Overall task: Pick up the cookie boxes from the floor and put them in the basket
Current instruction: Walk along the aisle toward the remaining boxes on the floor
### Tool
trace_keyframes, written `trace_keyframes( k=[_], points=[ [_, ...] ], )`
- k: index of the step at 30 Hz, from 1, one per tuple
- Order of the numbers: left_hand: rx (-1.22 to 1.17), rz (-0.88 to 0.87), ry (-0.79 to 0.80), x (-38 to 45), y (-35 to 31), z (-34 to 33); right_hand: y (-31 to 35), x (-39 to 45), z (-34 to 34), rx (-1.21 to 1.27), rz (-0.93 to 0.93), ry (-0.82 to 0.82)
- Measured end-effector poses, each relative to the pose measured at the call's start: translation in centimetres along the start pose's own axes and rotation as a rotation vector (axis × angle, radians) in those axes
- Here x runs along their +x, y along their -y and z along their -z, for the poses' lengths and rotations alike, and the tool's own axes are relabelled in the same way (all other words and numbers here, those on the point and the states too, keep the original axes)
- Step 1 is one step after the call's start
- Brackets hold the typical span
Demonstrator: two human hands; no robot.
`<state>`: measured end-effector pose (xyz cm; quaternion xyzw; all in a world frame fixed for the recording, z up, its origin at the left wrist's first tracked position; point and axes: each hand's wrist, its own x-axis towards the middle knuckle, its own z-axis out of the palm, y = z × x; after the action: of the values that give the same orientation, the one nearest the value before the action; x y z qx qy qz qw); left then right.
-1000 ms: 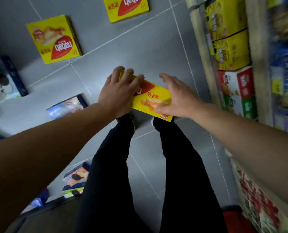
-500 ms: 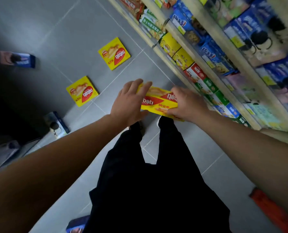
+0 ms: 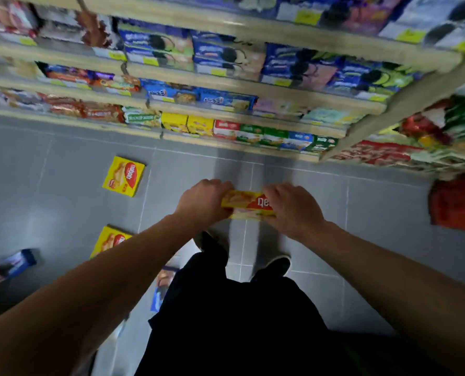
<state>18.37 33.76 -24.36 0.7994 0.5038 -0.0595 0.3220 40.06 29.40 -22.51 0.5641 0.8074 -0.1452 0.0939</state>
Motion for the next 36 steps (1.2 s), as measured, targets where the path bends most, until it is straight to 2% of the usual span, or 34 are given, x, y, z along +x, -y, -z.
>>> trace_keyframes(
  k=[8, 17, 25, 29, 36],
  points=[
    [0.243, -0.361, 0.058, 4.7, -17.8, -4.1, -11.3, -16.2, -2.8, 0.07, -0.319, -0.149],
    [0.254, -0.607, 0.101, 10.4, -36.9, -10.2, -23.7, -30.7, -3.2, 0.096, -0.604, -0.191],
    [0.311, -0.806, 0.189, 19.0, -51.9, -14.8, -35.8, -37.9, -4.5, 0.198, -0.874, -0.141],
    [0.348, -0.848, 0.235, 24.4, -59.3, -17.2, -42.0, -40.2, -5.0, 0.32, -1.03, -0.141],
    [0.36, -0.929, 0.42, 32.0, -70.4, -20.6, -50.9, -44.0, -5.6, 0.446, -1.229, -0.108]
  ],
)
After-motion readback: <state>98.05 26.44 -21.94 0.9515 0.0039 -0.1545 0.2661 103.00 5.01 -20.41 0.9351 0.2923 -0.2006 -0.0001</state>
